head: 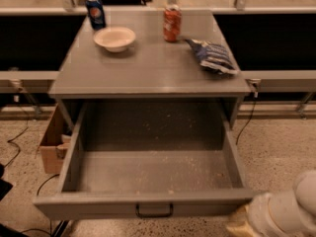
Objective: Close top drawer
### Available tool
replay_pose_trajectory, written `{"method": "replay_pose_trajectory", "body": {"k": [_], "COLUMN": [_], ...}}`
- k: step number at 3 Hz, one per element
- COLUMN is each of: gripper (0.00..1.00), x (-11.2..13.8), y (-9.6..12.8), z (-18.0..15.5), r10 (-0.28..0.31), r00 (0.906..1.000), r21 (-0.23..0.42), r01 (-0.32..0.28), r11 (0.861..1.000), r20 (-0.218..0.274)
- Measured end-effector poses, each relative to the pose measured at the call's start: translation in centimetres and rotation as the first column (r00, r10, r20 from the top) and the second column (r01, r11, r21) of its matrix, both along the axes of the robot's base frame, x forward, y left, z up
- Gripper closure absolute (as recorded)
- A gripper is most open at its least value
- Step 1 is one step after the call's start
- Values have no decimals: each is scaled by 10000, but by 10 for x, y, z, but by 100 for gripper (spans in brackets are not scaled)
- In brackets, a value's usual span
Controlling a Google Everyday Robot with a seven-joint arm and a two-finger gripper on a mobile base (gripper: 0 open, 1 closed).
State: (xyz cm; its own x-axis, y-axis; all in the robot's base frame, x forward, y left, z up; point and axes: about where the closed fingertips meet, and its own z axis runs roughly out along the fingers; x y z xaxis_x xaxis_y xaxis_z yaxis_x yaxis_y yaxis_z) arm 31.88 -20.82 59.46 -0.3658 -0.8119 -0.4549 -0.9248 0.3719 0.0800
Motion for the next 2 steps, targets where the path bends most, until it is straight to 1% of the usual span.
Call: {"method": "replay_pose_trajectory", "body": {"k": [1, 2], "gripper": [100, 100], "x": [4, 70], "y": [0, 15], "z": [1, 14], "r10": [50, 621], "r00": [10000, 9944], "r21": [10, 42], "r01": [-50, -627], "r11": [10000, 9980], "r20": [80, 850]}}
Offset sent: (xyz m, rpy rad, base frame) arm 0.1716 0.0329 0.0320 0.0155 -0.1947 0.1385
